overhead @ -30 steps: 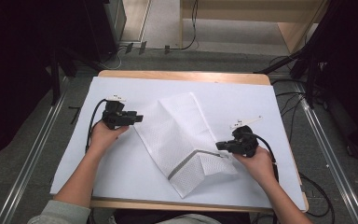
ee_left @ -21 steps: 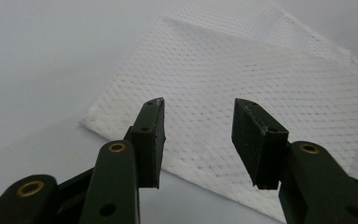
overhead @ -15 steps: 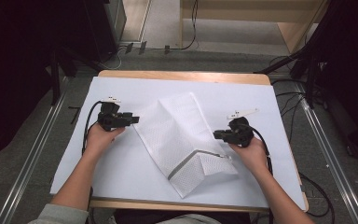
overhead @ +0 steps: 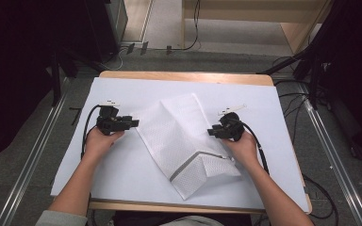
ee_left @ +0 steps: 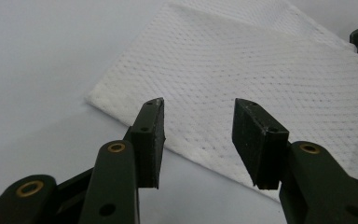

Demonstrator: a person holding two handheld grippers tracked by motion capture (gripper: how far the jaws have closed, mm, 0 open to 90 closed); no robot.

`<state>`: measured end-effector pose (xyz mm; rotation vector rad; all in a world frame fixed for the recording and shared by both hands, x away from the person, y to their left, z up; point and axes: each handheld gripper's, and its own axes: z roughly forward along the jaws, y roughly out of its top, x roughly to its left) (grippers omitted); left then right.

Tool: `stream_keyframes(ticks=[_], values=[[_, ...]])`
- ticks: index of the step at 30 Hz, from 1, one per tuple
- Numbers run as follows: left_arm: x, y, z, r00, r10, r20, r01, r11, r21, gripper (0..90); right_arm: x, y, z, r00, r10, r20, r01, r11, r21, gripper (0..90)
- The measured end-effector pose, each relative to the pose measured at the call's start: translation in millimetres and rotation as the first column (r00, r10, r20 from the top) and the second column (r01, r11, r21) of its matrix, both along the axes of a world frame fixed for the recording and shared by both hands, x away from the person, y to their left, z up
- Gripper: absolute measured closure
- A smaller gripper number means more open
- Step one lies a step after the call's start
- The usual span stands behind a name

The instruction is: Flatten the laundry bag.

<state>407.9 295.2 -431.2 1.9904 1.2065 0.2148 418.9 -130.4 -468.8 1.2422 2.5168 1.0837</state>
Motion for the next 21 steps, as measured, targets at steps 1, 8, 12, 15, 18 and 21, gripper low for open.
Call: stream_keyframes(ticks=[1,8,12,15,18,21], values=[[-1.0,1.0,0.0,1.0,0.003,-0.002,-0.003,1.0,-0.003,55.2,1.0,0.4,0.0,1.0,0.006,0.007,-0.006,1.0,-0.009,69.3],[-5.2,5.0,-0.5,0.9999,0.015,-0.004,-0.015,0.9999,0.002,55.2,-1.3,4.2,1.0,0.9995,-0.011,0.029,0.013,0.998,-0.061,84.3],[-5.0,5.0,-1.6,0.9999,0.017,-0.001,-0.017,0.9999,0.0,55.4,-1.1,5.6,1.7,0.9999,0.0,0.013,0.001,0.998,-0.056,90.0],[-4.3,3.8,-1.8,0.9999,0.011,-0.003,-0.011,0.9999,0.003,55.5,1.3,3.2,3.0,0.9998,-0.007,-0.016,0.006,0.999,-0.045,90.0],[-3.3,1.3,-2.4,1.0,0.006,-0.006,-0.006,1.0,0.003,55.6,3.0,-3.6,5.2,0.9996,-0.028,-0.01,0.028,0.998,-0.058,90.0],[-1.7,-4.7,-4.1,0.9999,-0.011,-0.008,0.011,0.9999,0.012,55.6,5.4,-15.1,7.5,0.9978,-0.066,-0.008,0.065,0.997,-0.045,90.0]])
